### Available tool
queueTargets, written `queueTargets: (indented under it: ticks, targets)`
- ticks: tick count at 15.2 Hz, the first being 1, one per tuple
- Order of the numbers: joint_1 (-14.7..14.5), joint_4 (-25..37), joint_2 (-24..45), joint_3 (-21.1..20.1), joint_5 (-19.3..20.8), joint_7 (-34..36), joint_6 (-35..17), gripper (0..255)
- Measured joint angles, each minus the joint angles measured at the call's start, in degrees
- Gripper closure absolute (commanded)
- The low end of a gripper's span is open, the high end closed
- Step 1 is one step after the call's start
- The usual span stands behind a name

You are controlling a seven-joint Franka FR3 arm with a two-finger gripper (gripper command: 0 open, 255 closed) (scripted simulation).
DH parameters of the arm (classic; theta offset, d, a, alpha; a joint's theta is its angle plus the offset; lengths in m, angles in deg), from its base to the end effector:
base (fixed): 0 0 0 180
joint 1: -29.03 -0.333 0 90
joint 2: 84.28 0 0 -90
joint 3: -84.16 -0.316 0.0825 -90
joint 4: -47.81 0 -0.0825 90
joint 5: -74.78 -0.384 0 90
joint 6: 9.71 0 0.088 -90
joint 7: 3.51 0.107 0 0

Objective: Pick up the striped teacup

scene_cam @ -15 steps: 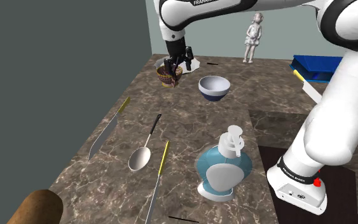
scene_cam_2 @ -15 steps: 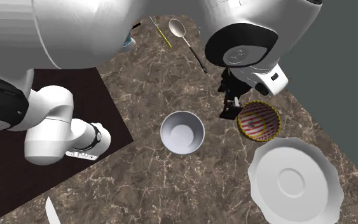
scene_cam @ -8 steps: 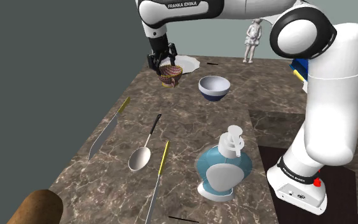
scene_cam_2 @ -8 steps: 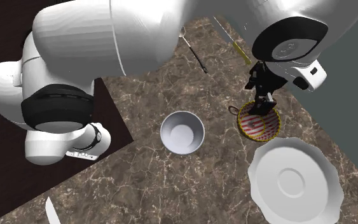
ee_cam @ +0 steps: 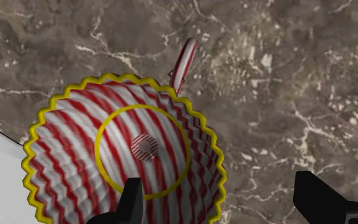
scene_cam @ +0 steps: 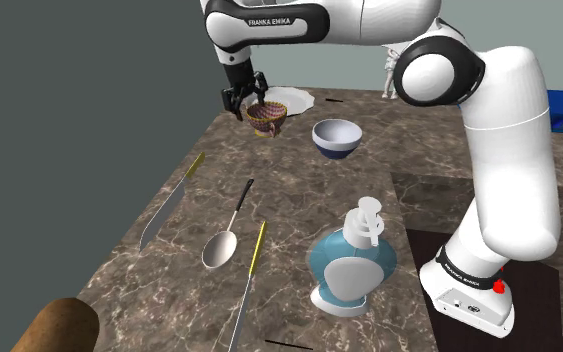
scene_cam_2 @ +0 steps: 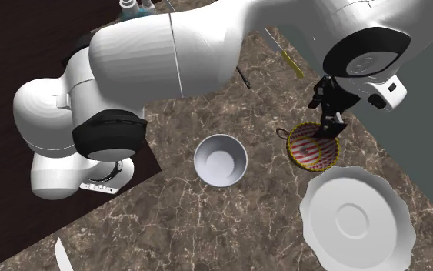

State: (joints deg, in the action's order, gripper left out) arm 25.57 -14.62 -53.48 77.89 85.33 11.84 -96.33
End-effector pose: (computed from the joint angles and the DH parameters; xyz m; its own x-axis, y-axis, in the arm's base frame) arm 0.6918 0.0770 0.5088 0.9905 -0.1159 -0.0742 -0.1036 -0.9828 0.1526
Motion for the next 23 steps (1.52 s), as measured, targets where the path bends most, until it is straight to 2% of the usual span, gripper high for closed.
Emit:
queueTargets:
  ticks: [3, 4, 14, 23]
  targets:
    - [0.2, -2.6, -0.2, 0.0, 0.0, 0.2, -2.4, 0]
    - [0.3, -3.2, -0.4, 0.0, 0.0, 0.2, -2.8, 255]
    - [0.3, -3.7, -0.6, 0.0, 0.0, 0.3, -3.3, 255]
    - [-0.4, 6.4, 2.0, 0.1, 0.2, -0.6, 4.3, 255]
